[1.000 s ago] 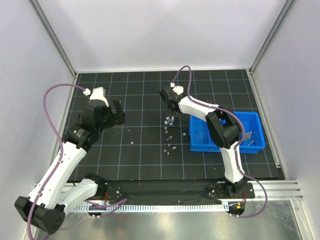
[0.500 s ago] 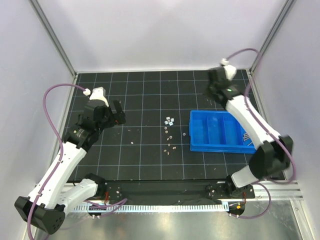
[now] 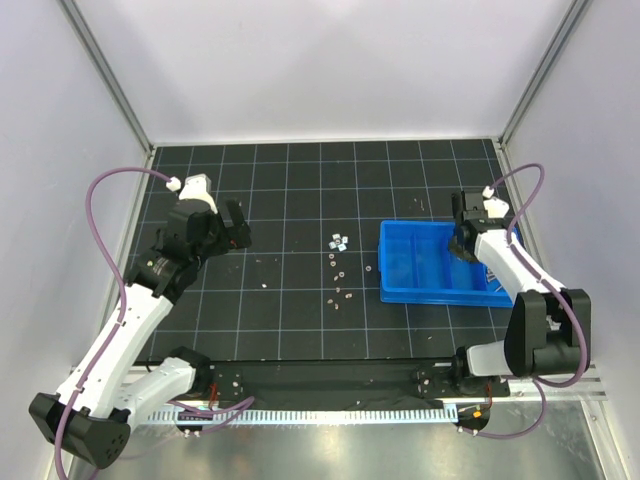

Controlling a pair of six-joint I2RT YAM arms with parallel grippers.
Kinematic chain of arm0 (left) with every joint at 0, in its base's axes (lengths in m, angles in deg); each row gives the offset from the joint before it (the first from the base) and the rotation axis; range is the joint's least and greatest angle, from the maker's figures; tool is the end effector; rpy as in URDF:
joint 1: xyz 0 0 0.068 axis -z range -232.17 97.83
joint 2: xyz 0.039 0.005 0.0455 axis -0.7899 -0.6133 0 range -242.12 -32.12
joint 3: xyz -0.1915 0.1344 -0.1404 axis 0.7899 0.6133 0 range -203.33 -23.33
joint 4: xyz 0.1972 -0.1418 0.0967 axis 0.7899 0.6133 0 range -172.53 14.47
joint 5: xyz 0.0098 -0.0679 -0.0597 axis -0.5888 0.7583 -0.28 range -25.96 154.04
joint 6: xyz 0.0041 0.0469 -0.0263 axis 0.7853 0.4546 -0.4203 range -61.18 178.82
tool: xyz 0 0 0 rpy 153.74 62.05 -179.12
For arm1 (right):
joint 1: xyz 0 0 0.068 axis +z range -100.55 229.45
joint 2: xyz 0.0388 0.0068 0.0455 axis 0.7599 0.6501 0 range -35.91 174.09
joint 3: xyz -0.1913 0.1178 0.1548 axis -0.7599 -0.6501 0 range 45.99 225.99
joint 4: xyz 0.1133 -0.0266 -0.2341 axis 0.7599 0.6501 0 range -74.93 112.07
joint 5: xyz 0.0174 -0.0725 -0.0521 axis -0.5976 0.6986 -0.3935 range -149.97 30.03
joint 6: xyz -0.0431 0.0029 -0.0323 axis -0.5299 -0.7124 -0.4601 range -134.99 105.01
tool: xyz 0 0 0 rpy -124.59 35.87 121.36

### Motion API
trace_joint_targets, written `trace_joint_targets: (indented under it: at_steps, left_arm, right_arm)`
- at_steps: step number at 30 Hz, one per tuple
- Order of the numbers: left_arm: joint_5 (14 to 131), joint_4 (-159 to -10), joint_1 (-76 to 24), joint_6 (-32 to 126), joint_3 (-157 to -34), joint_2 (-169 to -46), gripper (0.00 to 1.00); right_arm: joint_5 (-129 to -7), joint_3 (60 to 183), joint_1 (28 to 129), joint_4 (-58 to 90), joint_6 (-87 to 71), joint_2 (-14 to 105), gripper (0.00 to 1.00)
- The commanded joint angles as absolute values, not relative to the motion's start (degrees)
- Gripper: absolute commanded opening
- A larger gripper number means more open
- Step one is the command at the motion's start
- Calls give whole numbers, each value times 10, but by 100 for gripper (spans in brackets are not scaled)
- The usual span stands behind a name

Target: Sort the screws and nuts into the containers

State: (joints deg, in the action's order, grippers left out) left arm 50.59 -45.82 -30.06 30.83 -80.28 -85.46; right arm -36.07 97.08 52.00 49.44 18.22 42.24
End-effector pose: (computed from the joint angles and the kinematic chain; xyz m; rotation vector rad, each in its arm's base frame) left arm 0.1829 -0.0654 0.3413 -0.2459 2.1279 -0.2622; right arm 0.2626 -0.0028 0.2202 0.7996 2.4015 -0.3116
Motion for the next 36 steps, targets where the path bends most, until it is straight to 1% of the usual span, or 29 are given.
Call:
trace_joint_targets:
  at_steps: [1,3,4,7,8,9,11,12,13,14,16,20,21,28,36]
  left_arm:
    - [506,-475,-303,315,-805,-846,100]
    - [507,-475,-302,315,-805,-846,100]
    - [506,-475,-303,315,-805,-846,100]
    - [506,-476,-302,315,-806,-846,100]
    - [506,-476,-303,315,-806,-846,100]
    - [508,-476,-303,315,-806,-845,100]
    - [510,-476,-303,315,-806,-846,100]
    - [511,-475,-302,315,-806,-846,100]
    - [511,-475,-302,315,-806,-847,100]
    - [511,-475,-302,315,-806,-846,100]
    - [509,-475,-302,316,-806,-845,100]
    - [509,-476,-303,316,-806,-842,100]
    - [509,-475,-303,316,-805,-842,100]
    - [508,-475,-303,317,-805,-844,100]
    - [504,-475,-303,317,-805,-854,100]
  right_arm:
    - [-331,985,518,451,175,425,27]
    - [-337,993,519,461,168,416,43]
    - [-345,1006,519,472,166,400,59]
    - [-362,1043,540,499,153,361,75]
    - [-362,1056,551,507,152,356,76]
    - [-363,1084,587,514,150,353,78]
    - [-357,1116,639,522,149,368,79]
    - [-349,1151,707,525,147,383,79]
    - [-346,1167,734,524,148,399,79]
    - [-345,1182,763,522,148,439,79]
    - [-354,1219,823,497,142,480,79]
    - [-388,1275,873,456,130,594,78]
    - [-393,1298,881,443,125,642,78]
    - [-449,1397,896,441,70,812,75]
    - [-455,1402,894,426,43,852,69]
